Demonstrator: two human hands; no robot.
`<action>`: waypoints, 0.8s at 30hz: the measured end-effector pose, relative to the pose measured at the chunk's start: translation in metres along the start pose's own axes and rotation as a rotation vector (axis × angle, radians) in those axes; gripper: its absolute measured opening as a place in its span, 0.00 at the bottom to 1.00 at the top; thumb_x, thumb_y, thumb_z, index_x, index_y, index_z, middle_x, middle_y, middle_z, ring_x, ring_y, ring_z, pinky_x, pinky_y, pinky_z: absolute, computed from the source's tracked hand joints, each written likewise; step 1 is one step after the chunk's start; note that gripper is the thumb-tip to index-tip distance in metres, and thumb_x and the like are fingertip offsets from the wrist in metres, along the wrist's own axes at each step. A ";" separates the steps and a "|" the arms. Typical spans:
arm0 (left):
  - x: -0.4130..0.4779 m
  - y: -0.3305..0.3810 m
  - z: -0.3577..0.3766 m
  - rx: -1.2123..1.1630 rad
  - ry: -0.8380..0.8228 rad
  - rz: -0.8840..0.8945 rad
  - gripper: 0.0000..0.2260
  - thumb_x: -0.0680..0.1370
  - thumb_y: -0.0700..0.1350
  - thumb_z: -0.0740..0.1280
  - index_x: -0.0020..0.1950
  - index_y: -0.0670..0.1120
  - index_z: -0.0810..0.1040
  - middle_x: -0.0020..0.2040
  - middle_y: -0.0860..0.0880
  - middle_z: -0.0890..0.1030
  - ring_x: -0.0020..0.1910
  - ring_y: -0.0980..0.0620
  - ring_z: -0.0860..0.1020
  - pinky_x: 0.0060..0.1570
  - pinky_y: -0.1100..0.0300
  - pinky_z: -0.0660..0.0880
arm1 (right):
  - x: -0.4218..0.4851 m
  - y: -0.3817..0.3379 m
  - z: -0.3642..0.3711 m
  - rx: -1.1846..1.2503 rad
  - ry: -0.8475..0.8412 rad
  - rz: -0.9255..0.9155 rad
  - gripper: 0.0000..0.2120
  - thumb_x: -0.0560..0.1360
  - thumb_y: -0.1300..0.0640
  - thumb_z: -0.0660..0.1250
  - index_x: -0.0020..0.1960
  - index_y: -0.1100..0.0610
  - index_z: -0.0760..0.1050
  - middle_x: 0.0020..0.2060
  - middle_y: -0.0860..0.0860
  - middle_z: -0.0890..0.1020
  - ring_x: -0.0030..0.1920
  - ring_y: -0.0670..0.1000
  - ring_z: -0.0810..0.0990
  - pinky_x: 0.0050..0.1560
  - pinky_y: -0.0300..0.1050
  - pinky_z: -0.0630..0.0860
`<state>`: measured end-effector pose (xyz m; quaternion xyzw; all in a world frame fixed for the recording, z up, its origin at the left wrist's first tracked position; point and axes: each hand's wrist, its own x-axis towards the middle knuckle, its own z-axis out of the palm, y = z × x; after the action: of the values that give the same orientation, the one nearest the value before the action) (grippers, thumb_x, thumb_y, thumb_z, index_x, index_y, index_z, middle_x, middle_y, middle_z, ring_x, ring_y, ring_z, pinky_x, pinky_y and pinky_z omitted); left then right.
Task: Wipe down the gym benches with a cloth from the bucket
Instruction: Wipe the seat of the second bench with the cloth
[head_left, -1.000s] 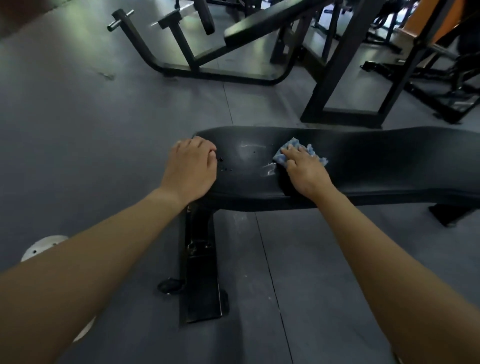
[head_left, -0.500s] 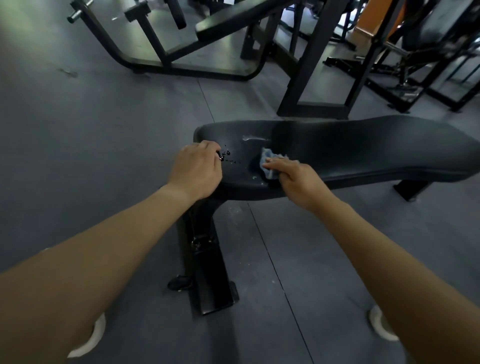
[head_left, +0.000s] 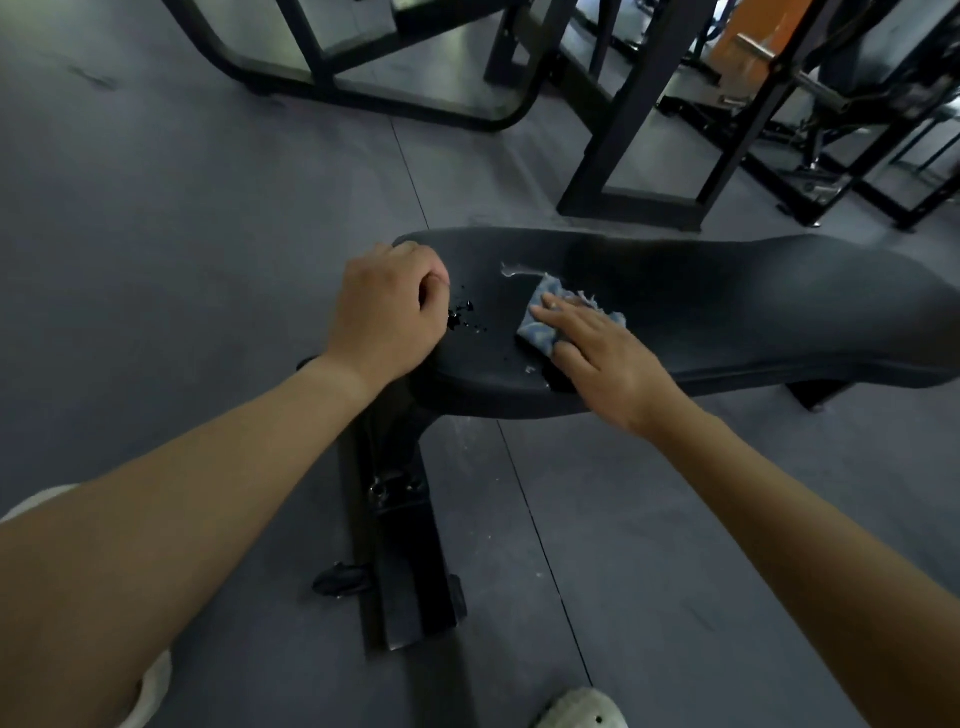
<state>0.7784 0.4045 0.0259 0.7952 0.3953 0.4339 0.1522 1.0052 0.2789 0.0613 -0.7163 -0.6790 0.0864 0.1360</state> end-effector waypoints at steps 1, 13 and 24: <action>0.004 -0.002 0.001 0.002 0.001 0.001 0.08 0.78 0.42 0.61 0.44 0.46 0.79 0.41 0.52 0.80 0.44 0.48 0.74 0.49 0.48 0.74 | 0.007 0.009 -0.004 -0.011 0.013 0.039 0.22 0.83 0.52 0.55 0.77 0.45 0.67 0.78 0.43 0.64 0.79 0.44 0.58 0.79 0.47 0.55; 0.020 -0.011 0.006 0.187 -0.240 0.125 0.11 0.78 0.50 0.57 0.53 0.48 0.75 0.55 0.49 0.74 0.55 0.49 0.69 0.57 0.51 0.70 | 0.090 0.013 -0.007 -0.080 -0.006 0.304 0.24 0.84 0.51 0.49 0.79 0.53 0.62 0.80 0.52 0.60 0.80 0.53 0.54 0.79 0.60 0.49; 0.037 -0.026 -0.006 0.215 -0.329 0.330 0.10 0.80 0.52 0.61 0.53 0.48 0.77 0.51 0.51 0.75 0.51 0.49 0.71 0.49 0.55 0.68 | 0.057 -0.014 -0.001 -0.063 -0.100 0.203 0.29 0.80 0.47 0.49 0.81 0.48 0.58 0.81 0.45 0.55 0.81 0.46 0.50 0.81 0.50 0.46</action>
<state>0.7721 0.4485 0.0354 0.9205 0.2739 0.2729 0.0561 0.9955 0.3358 0.0701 -0.7801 -0.6112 0.1141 0.0699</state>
